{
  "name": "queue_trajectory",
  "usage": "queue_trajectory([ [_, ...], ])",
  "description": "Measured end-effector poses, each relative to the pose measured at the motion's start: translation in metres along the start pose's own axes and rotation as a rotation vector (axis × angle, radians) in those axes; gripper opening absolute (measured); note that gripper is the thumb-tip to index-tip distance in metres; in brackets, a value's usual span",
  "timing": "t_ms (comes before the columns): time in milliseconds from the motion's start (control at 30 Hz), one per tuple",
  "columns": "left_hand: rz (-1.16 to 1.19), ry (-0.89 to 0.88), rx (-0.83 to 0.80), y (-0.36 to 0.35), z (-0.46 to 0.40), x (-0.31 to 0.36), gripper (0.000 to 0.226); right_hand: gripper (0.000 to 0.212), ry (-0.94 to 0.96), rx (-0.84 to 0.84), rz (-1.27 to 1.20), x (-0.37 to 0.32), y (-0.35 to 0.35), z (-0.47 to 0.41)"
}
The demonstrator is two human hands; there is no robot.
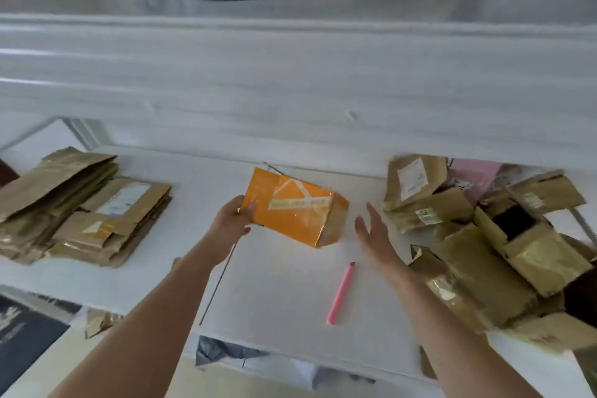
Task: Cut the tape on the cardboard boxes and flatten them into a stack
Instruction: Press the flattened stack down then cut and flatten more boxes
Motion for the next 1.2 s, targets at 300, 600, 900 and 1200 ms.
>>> queue_trajectory([
  [300,0.456,0.332,0.056,0.041,0.045,-0.088,0.021,0.025,0.127,-0.128,-0.113,-0.034,-0.037,0.015],
  [600,0.265,0.690,0.211,0.072,0.059,-0.136,0.024,0.075,0.165,-0.199,0.192,-0.055,-0.061,0.011],
  [900,0.053,0.478,0.406,0.086,0.055,-0.100,0.048,0.106,0.057,-0.477,0.357,-0.055,-0.110,0.003],
  [1200,-0.197,0.270,0.355,0.077,0.042,-0.088,0.092,0.051,0.089,-0.171,0.369,-0.039,-0.133,0.037],
])
Point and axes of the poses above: each hand's wrist, its own z-axis away from the middle knuckle, its own y-axis out of the back of the hand, x = y × z, the point moved 5 cm from there along -z, towards the middle knuckle, and after that the axes turned 10 degrees about y, right-handed, at the moved point
